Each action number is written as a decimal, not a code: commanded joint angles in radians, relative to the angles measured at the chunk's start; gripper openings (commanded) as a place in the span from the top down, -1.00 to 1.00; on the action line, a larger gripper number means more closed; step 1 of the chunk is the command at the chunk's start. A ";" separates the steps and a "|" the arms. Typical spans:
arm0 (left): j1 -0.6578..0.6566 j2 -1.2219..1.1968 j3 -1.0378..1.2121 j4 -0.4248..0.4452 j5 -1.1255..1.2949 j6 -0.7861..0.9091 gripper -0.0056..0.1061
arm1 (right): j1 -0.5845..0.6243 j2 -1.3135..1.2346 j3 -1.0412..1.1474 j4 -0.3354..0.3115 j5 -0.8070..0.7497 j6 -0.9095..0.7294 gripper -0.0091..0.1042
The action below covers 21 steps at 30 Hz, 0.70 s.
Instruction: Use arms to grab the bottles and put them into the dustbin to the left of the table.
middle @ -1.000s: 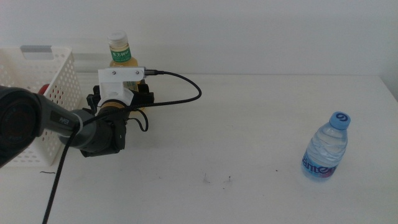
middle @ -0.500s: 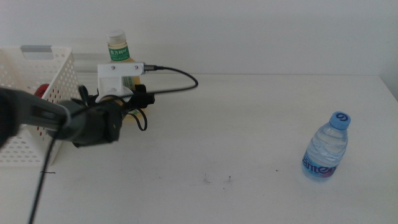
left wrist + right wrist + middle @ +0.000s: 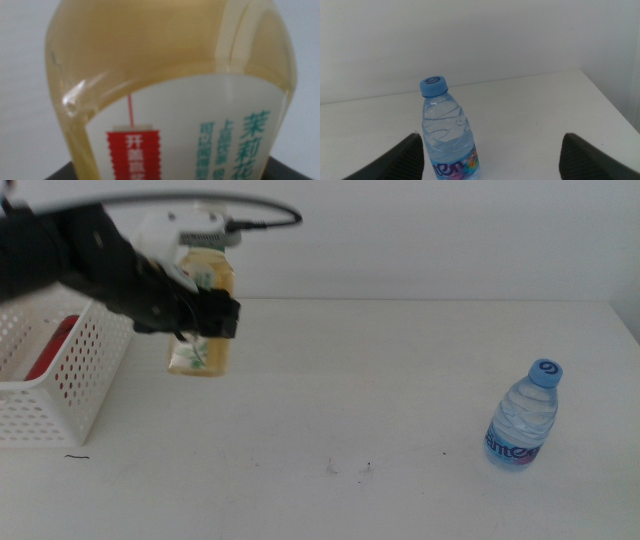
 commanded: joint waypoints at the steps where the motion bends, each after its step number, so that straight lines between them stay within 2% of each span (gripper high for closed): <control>1: 0.036 -0.028 -0.120 0.037 0.167 0.003 0.93 | -0.010 -0.004 0.004 -0.008 -0.004 -0.006 -0.76; 6: 0.203 -0.026 -0.305 0.137 0.438 0.012 0.93 | -0.010 -0.004 0.004 -0.008 -0.004 -0.006 -0.76; 15: 0.497 -0.006 -0.377 0.098 0.526 0.117 0.93 | -0.010 -0.004 0.004 -0.008 -0.004 -0.006 -0.76; 21: 0.577 0.074 -0.377 0.094 0.512 0.162 0.93 | -0.010 -0.004 0.004 -0.008 -0.004 -0.006 -0.76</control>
